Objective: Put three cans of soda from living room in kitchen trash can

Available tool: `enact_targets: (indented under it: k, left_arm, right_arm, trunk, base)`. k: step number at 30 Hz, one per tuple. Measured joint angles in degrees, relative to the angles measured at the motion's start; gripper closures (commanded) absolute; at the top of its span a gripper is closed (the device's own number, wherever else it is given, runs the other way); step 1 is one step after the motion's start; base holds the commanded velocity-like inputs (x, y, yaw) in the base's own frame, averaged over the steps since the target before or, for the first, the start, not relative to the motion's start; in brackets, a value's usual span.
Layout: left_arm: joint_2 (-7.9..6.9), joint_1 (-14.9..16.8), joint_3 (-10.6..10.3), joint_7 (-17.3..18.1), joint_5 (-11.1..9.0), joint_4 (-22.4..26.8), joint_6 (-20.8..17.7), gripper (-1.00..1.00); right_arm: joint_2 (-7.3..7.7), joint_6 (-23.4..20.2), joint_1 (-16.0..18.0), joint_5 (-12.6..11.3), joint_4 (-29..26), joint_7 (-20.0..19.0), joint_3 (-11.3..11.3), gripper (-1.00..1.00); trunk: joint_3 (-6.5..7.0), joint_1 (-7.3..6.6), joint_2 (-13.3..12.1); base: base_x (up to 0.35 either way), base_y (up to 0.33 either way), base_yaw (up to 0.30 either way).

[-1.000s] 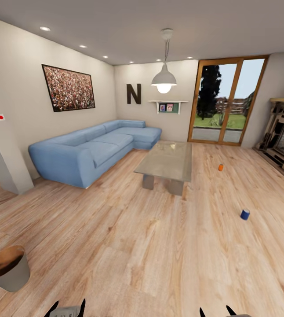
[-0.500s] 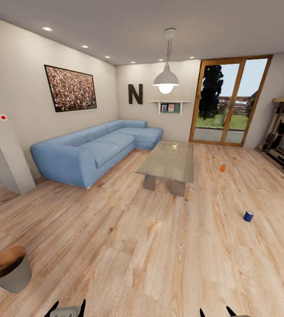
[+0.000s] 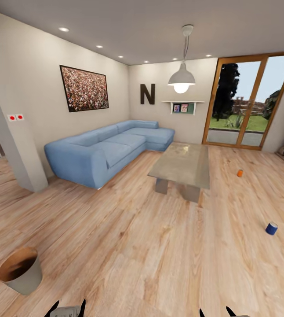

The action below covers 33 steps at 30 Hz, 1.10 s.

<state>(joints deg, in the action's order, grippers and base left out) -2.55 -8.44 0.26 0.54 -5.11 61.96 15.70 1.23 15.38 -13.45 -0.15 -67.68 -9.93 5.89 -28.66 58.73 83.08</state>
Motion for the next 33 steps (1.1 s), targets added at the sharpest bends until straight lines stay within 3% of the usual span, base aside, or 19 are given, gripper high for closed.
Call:
enact_targets:
  k: [16, 33]
  left_arm:
    - [0.00, 0.0, 0.0, 0.0, 0.0, 0.0, 0.0, -1.00]
    - [0.00, 0.0, -0.1, 0.1, -0.1, 0.0, 0.0, -1.00]
  right_arm:
    - [0.00, 0.0, 0.0, 0.1, 0.1, 0.0, 0.0, -1.00]
    - [0.00, 0.0, 0.0, 0.1, 0.3, 0.0, -0.1, -1.00]
  trunk:
    - [0.00, 0.00, 0.0]
    - [0.00, 0.00, 0.0]
  base:
    - [0.036, 0.002, 0.253]
    - [0.288, 0.000, 0.254]
